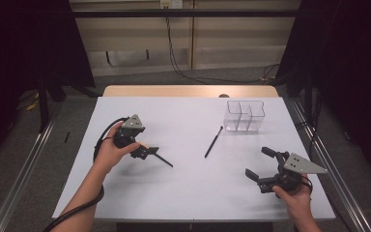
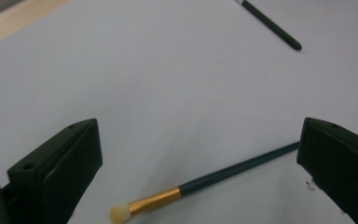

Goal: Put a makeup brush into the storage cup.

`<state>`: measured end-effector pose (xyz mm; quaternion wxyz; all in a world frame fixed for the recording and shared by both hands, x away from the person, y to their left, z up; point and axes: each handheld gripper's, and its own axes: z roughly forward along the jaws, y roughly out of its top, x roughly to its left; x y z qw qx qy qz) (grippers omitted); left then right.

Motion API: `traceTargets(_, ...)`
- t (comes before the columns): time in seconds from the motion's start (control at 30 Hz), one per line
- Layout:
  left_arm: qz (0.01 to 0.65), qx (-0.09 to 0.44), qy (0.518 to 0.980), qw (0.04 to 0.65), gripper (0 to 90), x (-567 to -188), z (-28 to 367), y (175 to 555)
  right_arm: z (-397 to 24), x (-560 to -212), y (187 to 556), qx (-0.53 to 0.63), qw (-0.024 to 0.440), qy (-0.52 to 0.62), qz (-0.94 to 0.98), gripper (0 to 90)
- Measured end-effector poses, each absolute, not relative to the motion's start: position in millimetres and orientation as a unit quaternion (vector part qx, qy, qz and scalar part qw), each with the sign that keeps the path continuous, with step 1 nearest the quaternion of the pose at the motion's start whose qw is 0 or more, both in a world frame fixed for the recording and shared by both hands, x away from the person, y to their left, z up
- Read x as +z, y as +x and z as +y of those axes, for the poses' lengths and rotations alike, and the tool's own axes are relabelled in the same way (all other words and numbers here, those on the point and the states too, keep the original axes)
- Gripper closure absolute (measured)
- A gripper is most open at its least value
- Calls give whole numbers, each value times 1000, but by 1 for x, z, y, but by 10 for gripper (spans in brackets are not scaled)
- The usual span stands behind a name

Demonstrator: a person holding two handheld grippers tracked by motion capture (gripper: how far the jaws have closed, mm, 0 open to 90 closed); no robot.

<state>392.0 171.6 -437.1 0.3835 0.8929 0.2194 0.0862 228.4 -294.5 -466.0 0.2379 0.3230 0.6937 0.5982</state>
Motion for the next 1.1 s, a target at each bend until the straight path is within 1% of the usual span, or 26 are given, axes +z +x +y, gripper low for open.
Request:
traceTargets(0.1,212,73,909,351,0,-436,170,395,-295,-467,229,597,236,324,694,0)
traceTargets(0.13,212,73,909,351,0,-436,170,395,-295,-467,229,597,236,325,695,0)
traceTargets(0.3,205,65,927,307,0,-434,169,399,-295,-466,229,598,236,324,695,0)
traceTargets(0.37,191,62,938,281,0,-433,167,402,-294,-466,229,597,235,323,696,0)
traceTargets(0.4,191,62,938,281,0,-433,167,402,-294,-466,229,597,235,323,696,0)
traceTargets(0.5,176,61,949,254,1,-434,163,404,-294,-467,229,596,235,322,697,0)
traceTargets(0.53,167,61,956,234,1,-435,161,406,-294,-467,229,596,236,320,698,0)
traceTargets(0.87,142,53,969,194,1,-441,150,414,-294,-467,229,596,233,321,698,0)
traceTargets(0.97,141,46,970,190,1,-444,149,414,-294,-467,229,596,232,320,699,0)
traceTargets(1.07,137,49,974,172,0,-446,146,414,-293,-467,229,595,231,320,701,0)
traceTargets(1.1,134,57,977,156,0,-447,145,415,-293,-467,229,595,232,318,701,0)
